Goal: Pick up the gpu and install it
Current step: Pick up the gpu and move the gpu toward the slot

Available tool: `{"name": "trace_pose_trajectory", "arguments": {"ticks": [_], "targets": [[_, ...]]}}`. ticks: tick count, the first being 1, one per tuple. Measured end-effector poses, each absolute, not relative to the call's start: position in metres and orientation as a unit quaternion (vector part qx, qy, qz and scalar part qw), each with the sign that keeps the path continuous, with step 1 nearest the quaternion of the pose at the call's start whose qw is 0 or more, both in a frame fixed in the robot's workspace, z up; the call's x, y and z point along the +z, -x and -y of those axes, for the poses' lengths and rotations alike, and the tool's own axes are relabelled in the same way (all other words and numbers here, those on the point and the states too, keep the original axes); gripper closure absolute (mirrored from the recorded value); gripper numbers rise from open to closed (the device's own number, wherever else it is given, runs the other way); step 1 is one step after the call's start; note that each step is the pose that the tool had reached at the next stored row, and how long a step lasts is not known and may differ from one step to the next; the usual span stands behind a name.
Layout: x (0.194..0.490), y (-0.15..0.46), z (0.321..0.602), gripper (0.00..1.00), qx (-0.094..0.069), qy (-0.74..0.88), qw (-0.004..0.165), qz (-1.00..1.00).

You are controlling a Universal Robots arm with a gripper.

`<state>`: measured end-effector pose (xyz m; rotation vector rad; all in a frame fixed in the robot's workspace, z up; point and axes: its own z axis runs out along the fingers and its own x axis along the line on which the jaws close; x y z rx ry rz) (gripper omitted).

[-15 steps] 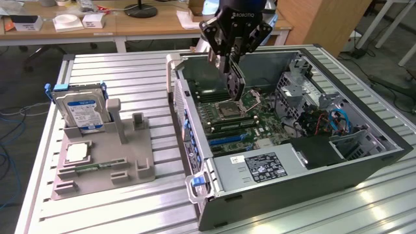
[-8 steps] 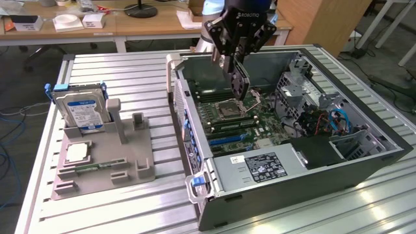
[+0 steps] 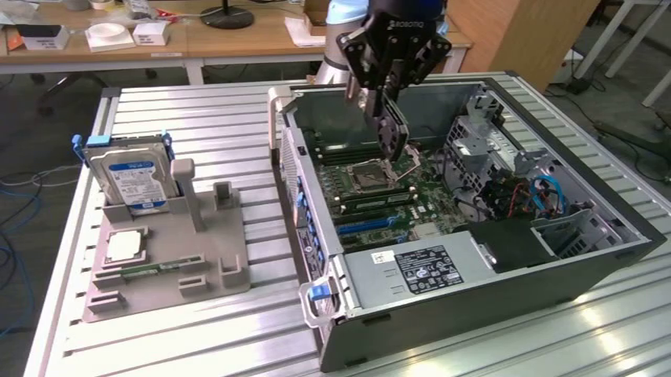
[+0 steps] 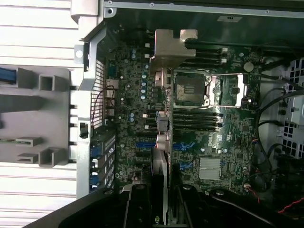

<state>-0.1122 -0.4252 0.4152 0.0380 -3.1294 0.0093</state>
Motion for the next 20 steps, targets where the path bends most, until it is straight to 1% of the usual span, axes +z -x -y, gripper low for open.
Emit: {"name": "trace_pose_trajectory", "arguments": {"ticks": [20], "targets": [[0.4152, 0.1028, 0.4252, 0.74, 0.003, -0.012, 0.006, 1.000]]}}
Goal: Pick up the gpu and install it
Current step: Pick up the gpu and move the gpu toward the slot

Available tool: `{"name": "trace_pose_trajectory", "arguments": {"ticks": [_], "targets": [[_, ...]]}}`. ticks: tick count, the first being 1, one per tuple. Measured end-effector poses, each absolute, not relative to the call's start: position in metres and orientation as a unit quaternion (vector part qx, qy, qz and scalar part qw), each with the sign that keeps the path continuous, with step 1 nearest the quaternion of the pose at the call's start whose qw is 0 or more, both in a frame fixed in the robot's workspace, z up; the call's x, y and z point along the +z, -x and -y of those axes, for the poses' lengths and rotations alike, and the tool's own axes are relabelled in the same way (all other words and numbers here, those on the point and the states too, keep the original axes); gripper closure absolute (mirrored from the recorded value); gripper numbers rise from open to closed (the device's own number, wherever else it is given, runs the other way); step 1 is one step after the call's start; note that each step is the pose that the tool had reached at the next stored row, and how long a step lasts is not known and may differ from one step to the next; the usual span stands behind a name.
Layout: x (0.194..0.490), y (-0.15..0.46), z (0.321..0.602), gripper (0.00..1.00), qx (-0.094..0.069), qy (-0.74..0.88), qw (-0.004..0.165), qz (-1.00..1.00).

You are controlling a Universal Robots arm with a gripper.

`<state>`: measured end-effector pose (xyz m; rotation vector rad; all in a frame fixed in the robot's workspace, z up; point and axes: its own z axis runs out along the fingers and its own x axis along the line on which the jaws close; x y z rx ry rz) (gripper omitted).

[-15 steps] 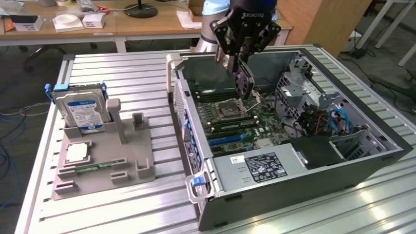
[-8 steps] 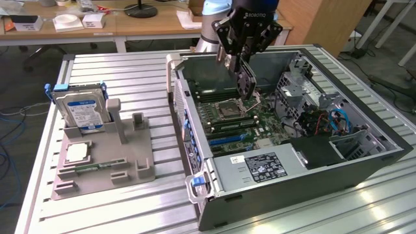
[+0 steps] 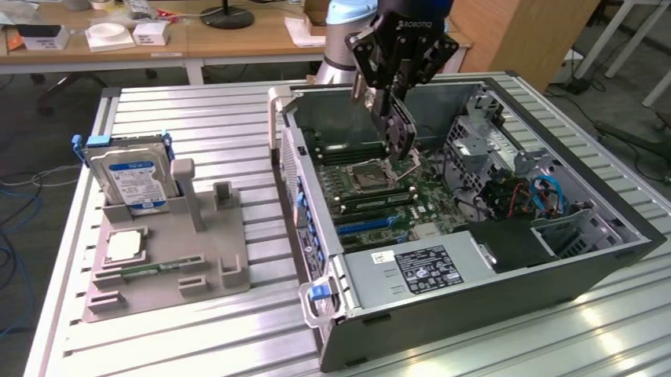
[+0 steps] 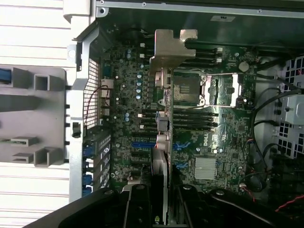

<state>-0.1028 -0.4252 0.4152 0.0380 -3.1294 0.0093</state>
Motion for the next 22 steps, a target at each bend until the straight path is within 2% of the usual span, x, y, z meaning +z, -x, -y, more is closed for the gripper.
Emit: {"name": "trace_pose_trajectory", "arguments": {"ticks": [22], "targets": [[0.415, 0.088, 0.425, 0.74, 0.003, -0.012, 0.006, 1.000]]}}
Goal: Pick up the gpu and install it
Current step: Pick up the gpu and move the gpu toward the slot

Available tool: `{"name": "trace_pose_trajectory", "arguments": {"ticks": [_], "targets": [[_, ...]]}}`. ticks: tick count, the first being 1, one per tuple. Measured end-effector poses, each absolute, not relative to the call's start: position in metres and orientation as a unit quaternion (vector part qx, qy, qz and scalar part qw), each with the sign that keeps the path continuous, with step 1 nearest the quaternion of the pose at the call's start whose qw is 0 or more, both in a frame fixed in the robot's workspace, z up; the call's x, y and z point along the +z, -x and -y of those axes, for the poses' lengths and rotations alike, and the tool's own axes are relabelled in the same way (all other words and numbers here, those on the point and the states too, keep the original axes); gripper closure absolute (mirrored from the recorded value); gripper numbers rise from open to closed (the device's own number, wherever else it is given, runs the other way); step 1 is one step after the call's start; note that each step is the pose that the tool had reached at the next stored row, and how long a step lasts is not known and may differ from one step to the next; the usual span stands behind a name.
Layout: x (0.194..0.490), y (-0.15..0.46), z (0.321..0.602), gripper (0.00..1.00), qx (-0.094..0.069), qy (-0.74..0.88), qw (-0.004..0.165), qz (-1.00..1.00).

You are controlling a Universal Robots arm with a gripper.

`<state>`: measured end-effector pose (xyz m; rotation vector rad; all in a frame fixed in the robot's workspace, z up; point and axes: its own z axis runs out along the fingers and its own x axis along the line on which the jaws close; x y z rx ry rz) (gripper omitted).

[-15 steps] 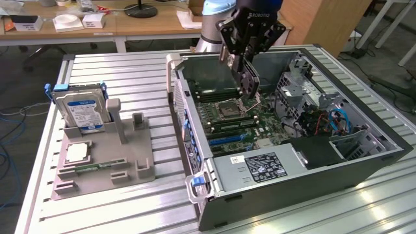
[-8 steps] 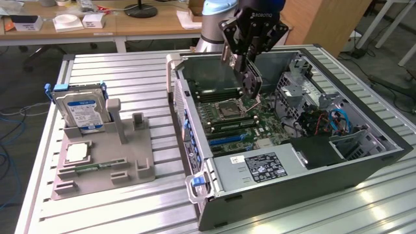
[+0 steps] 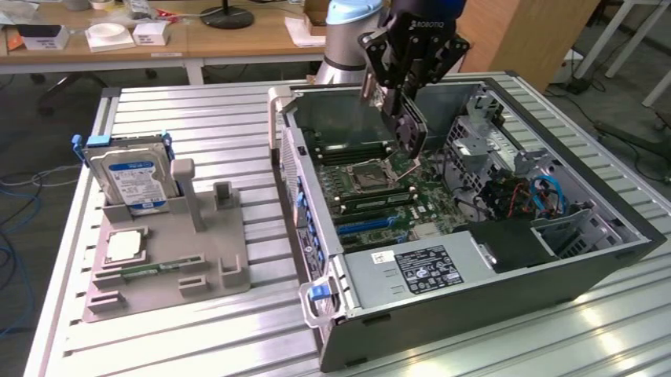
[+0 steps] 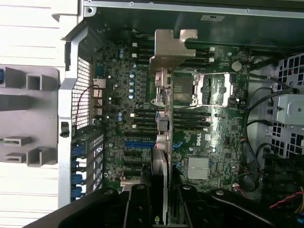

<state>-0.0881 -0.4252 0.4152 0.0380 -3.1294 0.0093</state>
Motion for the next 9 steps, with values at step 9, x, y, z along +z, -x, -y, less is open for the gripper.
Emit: {"name": "trace_pose_trajectory", "arguments": {"ticks": [9], "targets": [[0.4149, 0.0810, 0.4252, 0.74, 0.002, -0.012, 0.006, 1.000]]}}
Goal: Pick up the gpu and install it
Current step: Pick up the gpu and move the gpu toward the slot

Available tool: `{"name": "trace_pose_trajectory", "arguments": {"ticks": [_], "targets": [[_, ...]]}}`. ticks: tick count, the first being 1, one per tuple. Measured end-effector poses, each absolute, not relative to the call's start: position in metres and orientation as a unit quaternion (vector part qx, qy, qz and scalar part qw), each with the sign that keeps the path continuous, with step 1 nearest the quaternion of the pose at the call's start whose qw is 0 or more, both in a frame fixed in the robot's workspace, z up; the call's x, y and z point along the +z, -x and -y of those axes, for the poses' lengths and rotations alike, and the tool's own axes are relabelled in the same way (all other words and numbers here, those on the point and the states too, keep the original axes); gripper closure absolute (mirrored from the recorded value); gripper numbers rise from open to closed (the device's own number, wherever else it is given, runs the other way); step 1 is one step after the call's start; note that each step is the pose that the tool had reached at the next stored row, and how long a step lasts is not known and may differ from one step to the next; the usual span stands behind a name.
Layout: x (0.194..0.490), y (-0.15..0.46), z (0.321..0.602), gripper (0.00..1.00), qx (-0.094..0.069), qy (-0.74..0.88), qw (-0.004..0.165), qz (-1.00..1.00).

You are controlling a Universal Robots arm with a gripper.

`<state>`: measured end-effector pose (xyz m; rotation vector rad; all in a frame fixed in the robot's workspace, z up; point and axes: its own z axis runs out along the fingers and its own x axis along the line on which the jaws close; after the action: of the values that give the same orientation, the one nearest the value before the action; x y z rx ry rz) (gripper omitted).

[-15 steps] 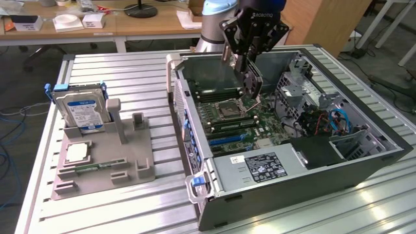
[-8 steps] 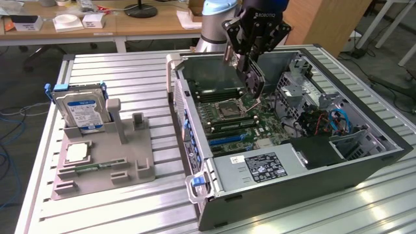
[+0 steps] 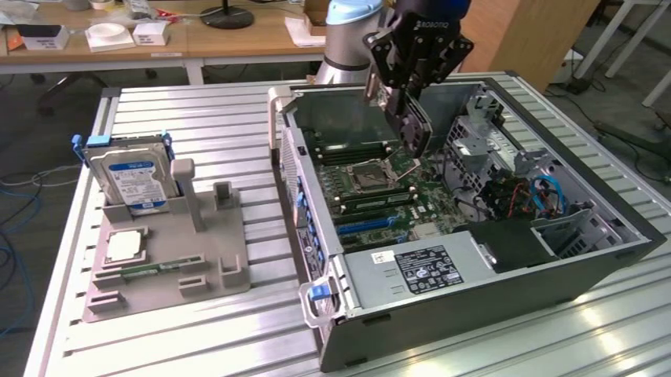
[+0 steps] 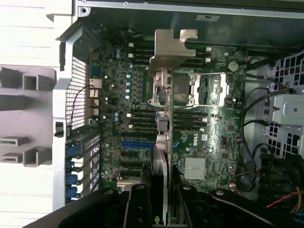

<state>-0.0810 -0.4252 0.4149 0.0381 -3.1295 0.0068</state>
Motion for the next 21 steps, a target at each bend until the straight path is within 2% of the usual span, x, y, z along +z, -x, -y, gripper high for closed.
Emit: {"name": "trace_pose_trajectory", "arguments": {"ticks": [21], "targets": [[0.415, 0.062, 0.425, 0.74, 0.001, -0.012, 0.006, 1.000]]}}
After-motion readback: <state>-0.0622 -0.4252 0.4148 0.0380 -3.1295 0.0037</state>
